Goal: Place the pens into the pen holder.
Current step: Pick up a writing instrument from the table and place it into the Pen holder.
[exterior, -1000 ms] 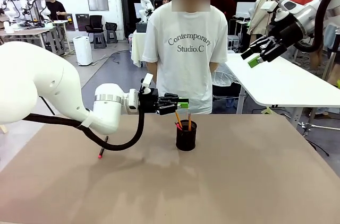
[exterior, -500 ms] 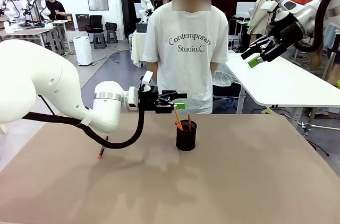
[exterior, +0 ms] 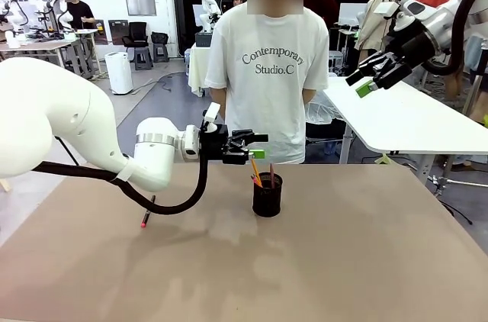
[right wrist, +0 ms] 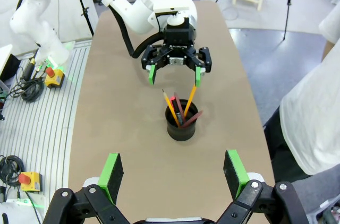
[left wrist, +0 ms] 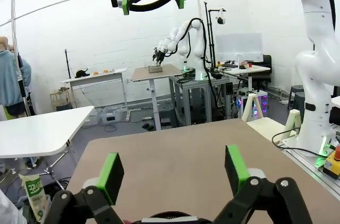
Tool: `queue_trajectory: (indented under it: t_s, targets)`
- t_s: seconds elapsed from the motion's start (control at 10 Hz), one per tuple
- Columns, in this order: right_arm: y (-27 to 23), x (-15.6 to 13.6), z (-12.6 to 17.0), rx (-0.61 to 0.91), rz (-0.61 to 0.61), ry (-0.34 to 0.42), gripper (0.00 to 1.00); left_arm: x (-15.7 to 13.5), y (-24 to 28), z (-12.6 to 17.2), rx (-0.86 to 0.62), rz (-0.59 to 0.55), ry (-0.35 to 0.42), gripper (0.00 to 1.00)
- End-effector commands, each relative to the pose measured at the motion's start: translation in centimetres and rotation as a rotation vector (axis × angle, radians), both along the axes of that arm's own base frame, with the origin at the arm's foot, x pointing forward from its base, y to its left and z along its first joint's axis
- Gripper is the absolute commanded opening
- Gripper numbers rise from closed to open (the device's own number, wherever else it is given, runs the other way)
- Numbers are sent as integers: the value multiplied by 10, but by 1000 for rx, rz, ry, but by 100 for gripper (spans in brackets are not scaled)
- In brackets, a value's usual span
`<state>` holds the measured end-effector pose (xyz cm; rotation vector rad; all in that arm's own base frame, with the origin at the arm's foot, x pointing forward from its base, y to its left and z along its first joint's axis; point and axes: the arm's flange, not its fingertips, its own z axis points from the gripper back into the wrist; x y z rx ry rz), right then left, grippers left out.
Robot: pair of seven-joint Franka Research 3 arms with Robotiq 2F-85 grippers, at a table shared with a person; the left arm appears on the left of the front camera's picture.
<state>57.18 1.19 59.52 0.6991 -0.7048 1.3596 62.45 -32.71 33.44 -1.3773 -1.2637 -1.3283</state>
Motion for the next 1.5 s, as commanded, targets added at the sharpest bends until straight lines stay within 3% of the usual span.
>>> queue_trajectory:
  t_s: [0.0,0.1,0.2,0.4,0.8,1.1,1.4]
  targets:
    - [2,-1,2,0,2,-2,100,1,2,3,-2,0,-7,100]
    - [2,-1,2,0,2,-2,100,0,0,0,0,0,0,100]
    - [2,-1,2,0,2,-2,100,-10,17,18,112,39,27,100]
    - [2,-1,2,0,2,-2,100,-37,21,64,180,82,84,100]
    - [2,-1,2,0,2,-2,100,-66,30,134,483,107,34,100]
    - [2,-1,2,0,2,-2,100,-83,30,174,731,179,42,100]
    - [2,-1,2,0,2,-2,100,-85,42,192,934,214,77,100]
